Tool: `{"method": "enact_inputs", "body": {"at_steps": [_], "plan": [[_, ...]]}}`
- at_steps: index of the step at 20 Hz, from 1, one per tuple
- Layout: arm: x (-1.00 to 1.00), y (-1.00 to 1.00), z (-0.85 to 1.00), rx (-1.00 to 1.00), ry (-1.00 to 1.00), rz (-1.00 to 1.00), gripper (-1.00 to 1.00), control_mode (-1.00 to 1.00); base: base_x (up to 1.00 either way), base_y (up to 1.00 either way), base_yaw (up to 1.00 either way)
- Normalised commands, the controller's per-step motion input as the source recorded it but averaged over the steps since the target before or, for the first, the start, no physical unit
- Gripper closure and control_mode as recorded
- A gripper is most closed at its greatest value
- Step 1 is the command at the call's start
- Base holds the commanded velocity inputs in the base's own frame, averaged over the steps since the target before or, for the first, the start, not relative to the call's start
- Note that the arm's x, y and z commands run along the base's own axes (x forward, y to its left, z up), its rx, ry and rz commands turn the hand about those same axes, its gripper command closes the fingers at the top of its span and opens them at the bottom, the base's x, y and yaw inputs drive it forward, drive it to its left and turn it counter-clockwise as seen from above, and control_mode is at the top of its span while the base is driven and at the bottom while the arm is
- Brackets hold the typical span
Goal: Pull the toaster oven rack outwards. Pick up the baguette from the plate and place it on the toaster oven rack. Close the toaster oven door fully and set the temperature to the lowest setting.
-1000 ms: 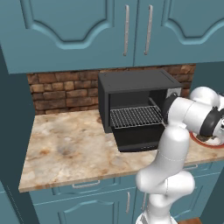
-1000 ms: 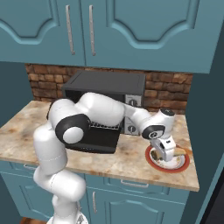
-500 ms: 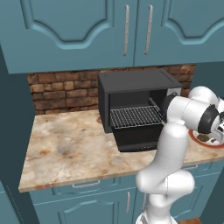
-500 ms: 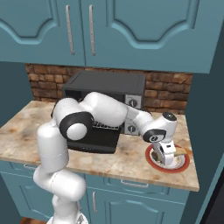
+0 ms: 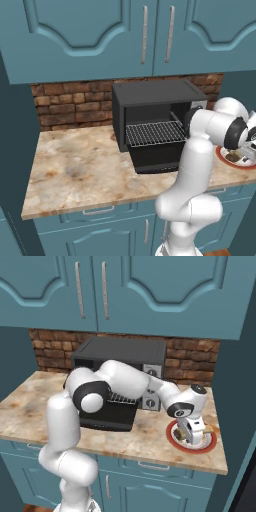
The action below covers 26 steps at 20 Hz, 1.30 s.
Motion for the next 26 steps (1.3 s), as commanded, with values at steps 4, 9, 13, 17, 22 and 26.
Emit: {"method": "enact_inputs", "body": {"at_steps": [4,9,13,17,22,26], "plan": [[0.00,0.00,-0.15,0.00,0.00,0.06,-1.00,-1.00,0.00,0.00,0.00],[0.00,0.00,-0.05,0.00,0.00,0.00,1.00,-1.00,0.00,0.00,0.00],[-0.02,0.00,0.00,0.00,0.00,0.00,1.00,-1.00,0.00,0.00,0.00],[-0.33,0.11,0.14,0.00,-0.06,0.03,1.00,-1.00,0.00,0.00,0.00],[-0.66,0.44,0.85,-0.04,-0.10,0.10,1.00,-1.00,0.00,0.00,0.00],[-0.57,0.77,1.00,-0.13,-0.08,0.17,1.00,-1.00,0.00,0.00,0.00]]}}
